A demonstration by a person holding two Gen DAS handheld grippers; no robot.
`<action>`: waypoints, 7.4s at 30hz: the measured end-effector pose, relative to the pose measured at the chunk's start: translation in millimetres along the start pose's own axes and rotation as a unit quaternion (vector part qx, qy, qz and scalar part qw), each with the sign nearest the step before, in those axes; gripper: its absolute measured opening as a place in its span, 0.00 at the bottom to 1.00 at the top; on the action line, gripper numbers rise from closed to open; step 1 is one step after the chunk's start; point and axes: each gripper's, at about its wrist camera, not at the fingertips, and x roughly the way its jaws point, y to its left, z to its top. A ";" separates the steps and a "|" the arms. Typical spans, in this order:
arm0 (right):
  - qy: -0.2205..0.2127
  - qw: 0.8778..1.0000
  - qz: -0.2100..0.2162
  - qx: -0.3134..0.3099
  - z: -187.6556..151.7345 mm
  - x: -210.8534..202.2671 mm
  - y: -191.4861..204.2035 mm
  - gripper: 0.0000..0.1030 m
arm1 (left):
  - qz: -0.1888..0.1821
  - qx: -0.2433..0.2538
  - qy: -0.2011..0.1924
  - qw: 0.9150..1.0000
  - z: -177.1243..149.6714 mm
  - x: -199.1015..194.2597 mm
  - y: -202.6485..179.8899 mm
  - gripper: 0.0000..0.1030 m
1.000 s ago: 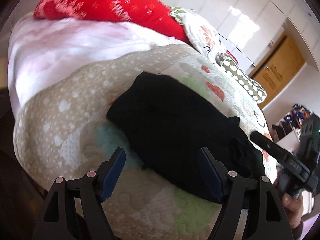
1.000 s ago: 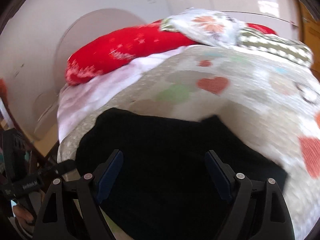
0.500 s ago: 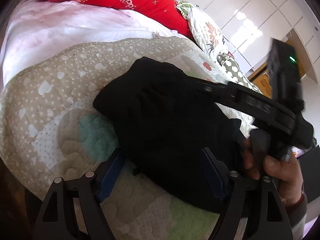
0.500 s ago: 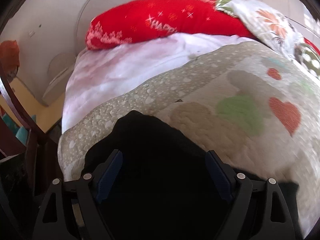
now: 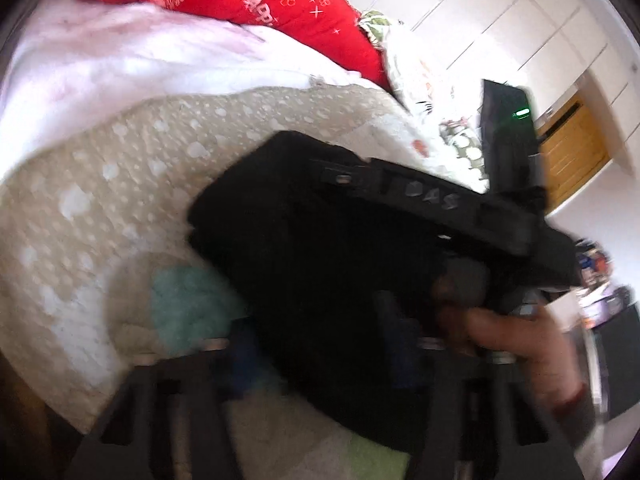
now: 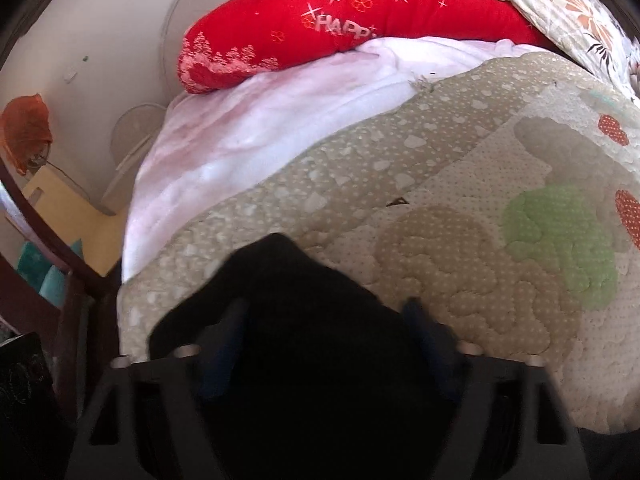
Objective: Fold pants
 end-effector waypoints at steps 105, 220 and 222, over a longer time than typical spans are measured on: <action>-0.017 0.987 -0.153 0.040 -90.8 -127.4 -74.5 0.18 | -0.091 0.225 0.105 0.965 -52.4 42.3 -132.7 0.83; -0.228 0.904 -0.314 0.178 -154.3 -242.2 -48.1 0.84 | 0.043 0.257 -0.057 0.964 -7.9 11.5 -167.8 0.81; -0.247 0.902 -0.308 0.173 -157.0 -250.4 -40.4 0.84 | 0.048 0.256 -0.063 0.963 -11.2 4.0 -167.1 0.81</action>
